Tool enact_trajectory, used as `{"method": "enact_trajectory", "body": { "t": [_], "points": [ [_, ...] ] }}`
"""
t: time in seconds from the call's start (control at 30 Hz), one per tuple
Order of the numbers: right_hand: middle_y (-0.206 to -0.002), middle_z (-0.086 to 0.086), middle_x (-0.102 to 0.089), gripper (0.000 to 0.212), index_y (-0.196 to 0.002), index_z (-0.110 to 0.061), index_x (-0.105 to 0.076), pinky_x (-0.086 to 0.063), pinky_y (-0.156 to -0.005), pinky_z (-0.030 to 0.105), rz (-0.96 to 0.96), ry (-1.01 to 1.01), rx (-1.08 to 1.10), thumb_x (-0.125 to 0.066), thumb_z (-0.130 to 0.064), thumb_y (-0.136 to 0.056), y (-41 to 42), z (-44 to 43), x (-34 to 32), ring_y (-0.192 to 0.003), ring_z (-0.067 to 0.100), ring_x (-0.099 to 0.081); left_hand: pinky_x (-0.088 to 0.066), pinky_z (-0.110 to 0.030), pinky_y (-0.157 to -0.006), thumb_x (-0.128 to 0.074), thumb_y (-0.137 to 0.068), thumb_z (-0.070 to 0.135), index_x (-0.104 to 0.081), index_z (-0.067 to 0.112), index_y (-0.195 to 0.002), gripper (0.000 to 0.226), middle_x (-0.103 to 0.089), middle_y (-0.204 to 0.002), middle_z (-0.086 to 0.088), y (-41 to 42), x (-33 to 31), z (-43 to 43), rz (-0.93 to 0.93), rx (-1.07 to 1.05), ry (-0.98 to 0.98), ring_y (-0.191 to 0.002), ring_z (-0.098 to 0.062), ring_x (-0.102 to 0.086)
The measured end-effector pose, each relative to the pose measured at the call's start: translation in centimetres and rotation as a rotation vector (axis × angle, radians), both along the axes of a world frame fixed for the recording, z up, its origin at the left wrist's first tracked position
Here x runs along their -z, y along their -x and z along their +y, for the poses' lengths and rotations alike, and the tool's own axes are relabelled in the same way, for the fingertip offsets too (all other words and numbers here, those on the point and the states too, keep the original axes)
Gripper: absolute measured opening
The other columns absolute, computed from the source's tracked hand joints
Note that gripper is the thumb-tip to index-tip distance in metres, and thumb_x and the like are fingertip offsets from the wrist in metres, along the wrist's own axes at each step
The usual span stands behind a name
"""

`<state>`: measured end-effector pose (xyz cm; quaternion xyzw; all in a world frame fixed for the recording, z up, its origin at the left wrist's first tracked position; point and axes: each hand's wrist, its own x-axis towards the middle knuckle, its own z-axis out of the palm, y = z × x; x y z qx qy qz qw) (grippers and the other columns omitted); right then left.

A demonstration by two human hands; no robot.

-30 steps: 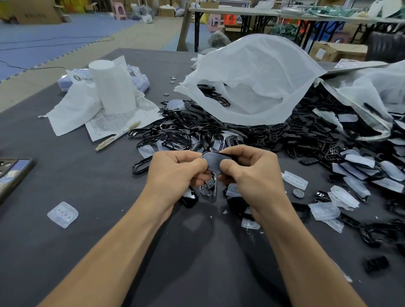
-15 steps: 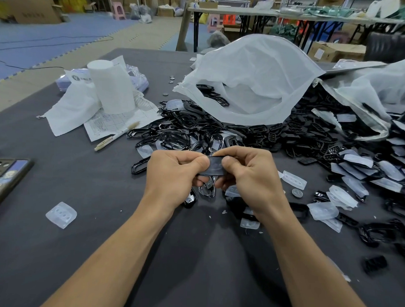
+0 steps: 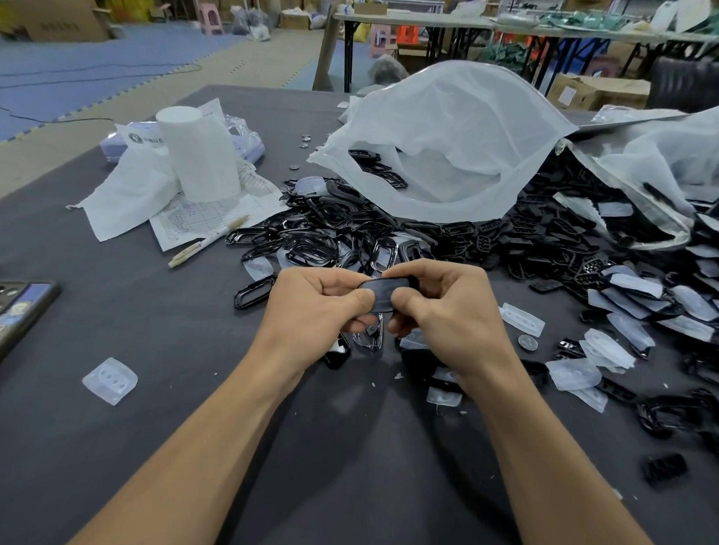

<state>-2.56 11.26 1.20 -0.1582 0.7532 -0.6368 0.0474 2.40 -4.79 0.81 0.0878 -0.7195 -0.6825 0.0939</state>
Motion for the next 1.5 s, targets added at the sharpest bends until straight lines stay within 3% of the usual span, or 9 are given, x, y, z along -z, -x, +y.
{"method": "enact_trajectory", "body": {
  "t": [0.4, 0.7, 0.83, 0.97, 1.07, 1.13, 1.3, 1.43, 1.5],
  "points": [
    [-0.07, 0.009, -0.074, 0.033, -0.093, -0.014, -0.078, -0.059, -0.057, 0.036, -0.058, 0.056, -0.007, -0.057, 0.01, -0.095, 0.1, 0.2, 0.0, -0.053, 0.02, -0.065, -0.057, -0.02, -0.059, -0.067, -0.089, -0.01, -0.081, 0.007, -0.092, 0.022, -0.079, -0.081, -0.016, 0.0, 0.0, -0.1, -0.033, 0.023, -0.076, -0.068, -0.017, -0.074],
    [-0.074, 0.006, -0.077, 0.029, -0.09, -0.018, -0.08, -0.057, -0.058, 0.034, -0.082, 0.035, 0.041, -0.06, 0.003, -0.093, 0.0, 0.2, -0.2, -0.054, 0.019, -0.067, -0.056, -0.02, -0.055, -0.066, -0.085, -0.015, -0.082, 0.008, -0.084, 0.027, -0.077, -0.075, -0.018, 0.2, 0.2, 0.2, -0.023, -0.037, -0.072, -0.062, -0.017, -0.073],
    [-0.07, -0.005, -0.076, 0.025, -0.091, -0.027, -0.08, -0.06, -0.067, 0.03, 0.061, -0.161, 0.161, -0.07, -0.004, -0.084, -0.2, 0.4, -0.1, -0.06, 0.008, -0.07, -0.056, -0.021, -0.052, -0.067, -0.084, -0.016, -0.081, 0.013, -0.07, 0.035, -0.076, -0.071, -0.016, 0.3, 0.3, 0.5, -0.025, -0.076, -0.09, -0.057, -0.017, -0.071],
    [-0.092, -0.017, -0.073, 0.039, -0.106, -0.04, -0.078, -0.045, -0.081, 0.003, 0.316, -0.391, 0.126, -0.083, -0.018, -0.074, -0.7, 0.6, -0.6, -0.089, -0.002, -0.066, -0.054, -0.02, -0.051, -0.066, -0.083, -0.016, -0.08, 0.004, -0.082, 0.025, -0.075, -0.067, -0.014, 0.5, 0.4, 0.7, -0.057, -0.096, -0.098, -0.053, -0.014, -0.069],
    [-0.11, -0.011, -0.069, 0.046, -0.111, -0.041, -0.077, -0.046, -0.091, 0.012, 0.373, -0.547, 0.054, -0.083, -0.018, -0.071, -1.3, 0.4, -0.9, -0.102, 0.004, -0.063, -0.055, -0.019, -0.053, -0.063, -0.084, -0.014, -0.083, 0.01, -0.079, 0.032, -0.076, -0.07, -0.014, 0.4, 0.7, 0.7, -0.08, -0.073, -0.096, -0.055, -0.013, -0.07],
    [-0.105, -0.01, -0.074, 0.042, -0.108, -0.039, -0.079, -0.051, -0.088, 0.019, 0.367, -0.546, 0.082, -0.082, -0.018, -0.072, -1.4, 0.7, -1.2, -0.095, 0.005, -0.065, -0.056, -0.02, -0.055, -0.065, -0.085, -0.011, -0.084, 0.016, -0.078, 0.034, -0.077, -0.072, -0.013, 0.2, 0.8, 0.8, -0.068, -0.05, -0.095, -0.058, -0.013, -0.07],
    [-0.085, -0.027, -0.071, 0.036, -0.104, -0.032, -0.082, -0.039, -0.071, -0.006, 0.203, -0.612, 0.187, -0.086, -0.014, -0.072, 1.3, 6.4, -2.8, -0.077, -0.024, -0.059, -0.059, -0.03, -0.077, -0.082, -0.077, 0.028, -0.083, 0.035, -0.091, 0.016, -0.081, -0.086, 0.006, 0.1, 1.1, 0.3, -0.003, -0.173, 0.07, -0.081, -0.011, -0.078],
    [-0.098, -0.013, -0.077, 0.037, -0.107, -0.027, -0.081, -0.044, -0.083, 0.011, 0.067, -0.841, 0.357, -0.085, -0.01, -0.074, 4.2, 13.5, -5.3, -0.09, 0.0, -0.066, -0.054, -0.013, -0.079, -0.077, -0.079, 0.025, -0.081, 0.037, -0.094, 0.02, -0.076, -0.082, 0.027, -0.3, 0.8, 0.6, 0.031, -0.273, 0.312, -0.081, 0.009, -0.072],
    [-0.116, -0.003, -0.077, 0.044, -0.116, -0.025, -0.078, -0.045, -0.091, 0.021, 0.014, -0.969, 0.382, -0.086, -0.01, -0.075, 5.1, 15.8, -6.1, -0.1, 0.011, -0.067, -0.052, -0.016, -0.087, -0.075, -0.081, 0.026, -0.081, 0.039, -0.098, 0.022, -0.074, -0.082, 0.033, -0.4, 0.7, 1.0, 0.02, -0.3, 0.438, -0.088, 0.012, -0.069]
  ]
}}
